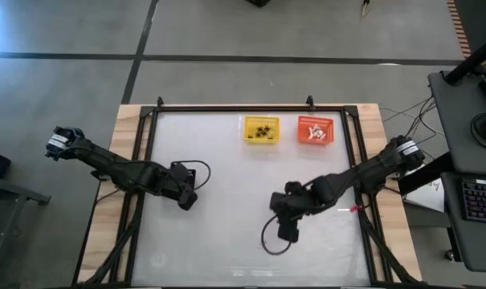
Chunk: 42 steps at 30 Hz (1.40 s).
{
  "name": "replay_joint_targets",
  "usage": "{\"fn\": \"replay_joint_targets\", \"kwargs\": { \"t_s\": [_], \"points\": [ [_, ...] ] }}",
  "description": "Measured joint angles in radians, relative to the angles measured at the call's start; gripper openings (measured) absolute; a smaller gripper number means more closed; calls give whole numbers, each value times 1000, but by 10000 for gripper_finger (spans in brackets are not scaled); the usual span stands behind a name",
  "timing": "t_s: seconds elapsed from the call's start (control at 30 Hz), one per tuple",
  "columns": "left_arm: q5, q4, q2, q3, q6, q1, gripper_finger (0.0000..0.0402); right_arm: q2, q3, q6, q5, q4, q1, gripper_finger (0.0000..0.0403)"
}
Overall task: Sort Halloween decoration
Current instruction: Put the purple witch hat toy into the black bin
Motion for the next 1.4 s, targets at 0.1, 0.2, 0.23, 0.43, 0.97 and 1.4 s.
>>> {"fn": "replay_joint_targets", "kwargs": {
  "t_s": [0.1, 0.2, 0.23, 0.43, 0.97, 1.4],
  "points": [
    [-1, 25, 0, 0, 0, 0, 97, 45, 0, -22, 0, 35, 25, 146],
    [-2, 49, 0, 0, 0, 0, 98, 100, 0, -59, 0, 47, 49, 146],
    [-2, 54, 0, 0, 0, 0, 98, 120, 0, -67, -1, 61, 56, 146],
    [-2, 94, 0, 0, 0, 0, 98, 244, 11, -74, -93, 182, 71, 146],
    [6, 128, 0, 0, 0, 0, 98, 318, 46, -150, -104, 295, 71, 146],
    [6, 133, 0, 0, 0, 0, 98, 320, -27, -137, -104, 422, 71, 146]
  ]
}}
